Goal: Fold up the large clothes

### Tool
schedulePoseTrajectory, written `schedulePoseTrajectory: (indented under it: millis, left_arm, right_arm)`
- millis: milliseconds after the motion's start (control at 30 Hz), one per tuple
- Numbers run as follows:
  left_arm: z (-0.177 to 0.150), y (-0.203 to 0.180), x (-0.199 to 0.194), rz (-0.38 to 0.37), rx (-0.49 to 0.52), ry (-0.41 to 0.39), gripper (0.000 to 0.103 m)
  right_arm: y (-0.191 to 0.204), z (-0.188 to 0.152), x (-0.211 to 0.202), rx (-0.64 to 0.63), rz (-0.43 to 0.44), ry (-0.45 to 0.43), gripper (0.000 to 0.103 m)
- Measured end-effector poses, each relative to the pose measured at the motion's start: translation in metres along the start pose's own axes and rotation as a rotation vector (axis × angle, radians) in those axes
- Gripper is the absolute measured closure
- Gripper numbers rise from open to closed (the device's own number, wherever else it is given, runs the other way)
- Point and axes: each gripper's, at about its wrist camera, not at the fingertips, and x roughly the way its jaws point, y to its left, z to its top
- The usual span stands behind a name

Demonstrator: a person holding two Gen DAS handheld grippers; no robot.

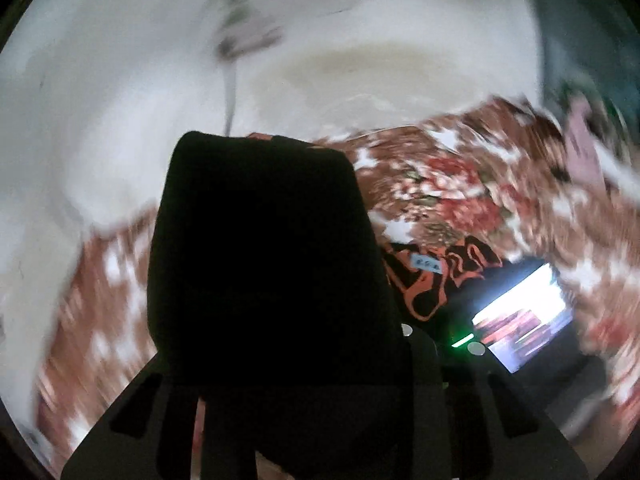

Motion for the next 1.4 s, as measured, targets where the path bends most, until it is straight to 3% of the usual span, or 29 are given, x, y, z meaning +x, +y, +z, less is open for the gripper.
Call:
schedulePoseTrajectory:
  millis: [67, 200, 333, 467, 667, 733, 767, 833, 900, 1067, 1133, 1200, 1300, 1400]
  left_arm:
    - [0.013, -0.032, 0.002, 0.009, 0.122, -0.002, 0.076]
    - [0.017, -0.112, 0.017, 0.045, 0.402, 0.022, 0.076]
    - [-0.018, -0.204, 0.036, 0.1, 0.737, 0.06, 0.077]
    - [-0.06, -0.262, 0.04, 0.096, 0.916, 0.061, 0.079]
    - [-0.092, -0.291, 0.022, 0.065, 1.053, 0.022, 0.08]
    - [-0.107, -0.303, 0.025, 0.095, 1.103, 0.014, 0.078]
    - [-0.119, -0.308, 0.028, 0.14, 1.149, -0.01, 0.071]
    - [-0.124, -0.309, 0.026, 0.168, 1.138, -0.04, 0.062]
    - [-0.12, -0.304, 0.019, 0.146, 1.076, -0.037, 0.026]
    - [-0.128, -0.299, -0.028, 0.011, 0.953, -0.038, 0.018]
    - [-0.136, -0.295, -0.043, -0.059, 0.924, -0.023, 0.01]
    - [-0.142, -0.284, -0.057, -0.08, 0.893, -0.029, 0.01]
    - [-0.148, -0.253, -0.075, -0.096, 0.806, -0.021, 0.01]
    - [-0.145, -0.21, -0.08, -0.088, 0.727, -0.006, 0.01]
  right_arm:
    - [-0.061, 0.001, -0.026, 0.105, -0.031, -0.066, 0.01]
    - [-0.167, -0.005, -0.033, 0.272, -0.052, -0.051, 0.007]
    - [-0.234, -0.013, -0.017, 0.315, -0.066, -0.014, 0.007]
    - [-0.258, -0.025, -0.012, 0.3, -0.053, 0.004, 0.007]
    - [-0.265, -0.036, -0.017, 0.23, -0.001, 0.012, 0.007]
    - [-0.261, -0.031, -0.022, 0.206, 0.026, -0.009, 0.007]
    - [-0.258, -0.028, -0.024, 0.197, 0.037, -0.014, 0.007]
    - [-0.25, -0.021, -0.026, 0.175, 0.051, -0.012, 0.007]
    - [-0.24, -0.012, -0.03, 0.148, 0.063, -0.018, 0.006]
    - [-0.205, 0.006, -0.033, 0.088, 0.118, -0.018, 0.005]
    - [-0.186, 0.012, -0.028, 0.051, 0.138, -0.002, 0.005]
    - [-0.163, 0.013, -0.021, -0.017, 0.14, 0.013, 0.005]
    - [-0.131, -0.004, -0.002, -0.147, 0.072, 0.045, 0.005]
    - [-0.13, -0.036, 0.007, -0.155, 0.052, 0.042, 0.005]
